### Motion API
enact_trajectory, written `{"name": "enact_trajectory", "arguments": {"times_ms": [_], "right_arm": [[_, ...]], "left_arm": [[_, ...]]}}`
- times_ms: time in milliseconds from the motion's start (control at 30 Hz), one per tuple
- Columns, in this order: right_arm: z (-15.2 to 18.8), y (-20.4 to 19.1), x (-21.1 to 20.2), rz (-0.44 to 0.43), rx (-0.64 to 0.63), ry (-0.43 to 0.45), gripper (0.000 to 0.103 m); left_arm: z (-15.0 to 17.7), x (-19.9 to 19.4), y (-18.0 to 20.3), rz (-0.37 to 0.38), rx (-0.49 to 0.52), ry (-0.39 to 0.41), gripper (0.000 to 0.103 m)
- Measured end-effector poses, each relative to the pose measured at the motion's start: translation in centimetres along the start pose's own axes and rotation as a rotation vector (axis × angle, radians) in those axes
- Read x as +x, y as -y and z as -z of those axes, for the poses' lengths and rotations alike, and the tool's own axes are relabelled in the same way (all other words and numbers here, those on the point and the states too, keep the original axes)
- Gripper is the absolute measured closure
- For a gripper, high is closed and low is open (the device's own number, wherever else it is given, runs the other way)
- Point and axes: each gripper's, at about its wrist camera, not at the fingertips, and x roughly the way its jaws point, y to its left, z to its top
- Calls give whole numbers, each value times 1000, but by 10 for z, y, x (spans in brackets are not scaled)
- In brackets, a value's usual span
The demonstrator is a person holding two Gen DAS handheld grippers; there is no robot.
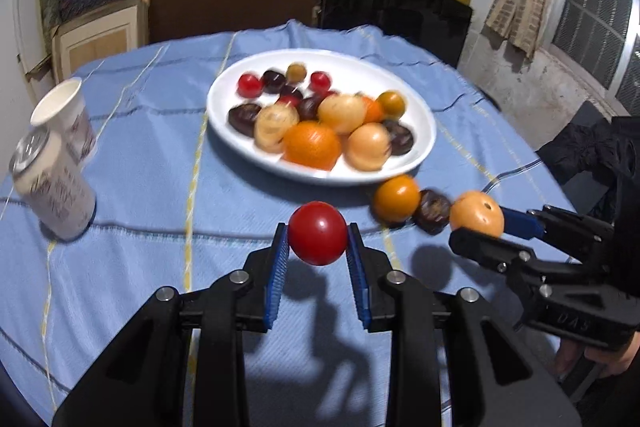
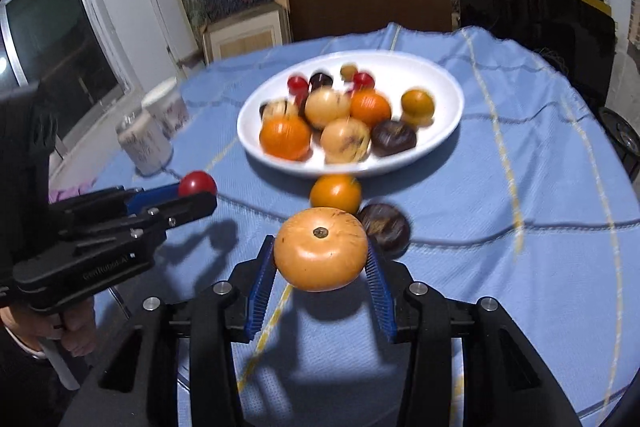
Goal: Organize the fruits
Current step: 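Grasp the last red tomato with the left tool while the right tool grasps a large orange-tan fruit, then carry both fruits over the white plate and open both tools to release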
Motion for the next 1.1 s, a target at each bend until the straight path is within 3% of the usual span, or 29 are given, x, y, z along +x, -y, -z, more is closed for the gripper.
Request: {"name": "enact_trajectory", "arguments": {"times_ms": [300, 500, 733, 800, 833, 1100], "right_arm": [[-65, 20, -2, -35, 25, 93, 58], [-110, 28, 39, -62, 70, 83, 58], [-129, 37, 81, -72, 138, 56, 57], [-130, 43, 89, -102, 188, 36, 53], [-129, 44, 90, -104, 196, 39, 50], [-110, 45, 61, -120, 192, 72, 40]], "left_arm": [[-60, 5, 6, -6, 44, 66, 75], [-101, 49, -8, -3, -2, 20, 75], [-116, 85, -20, -41, -21, -13, 73], [-117, 87, -21, -47, -34, -6, 53], [-116, 85, -21, -55, -39, 4, 49], [-99, 70, -24, -52, -81, 12, 43]]}}
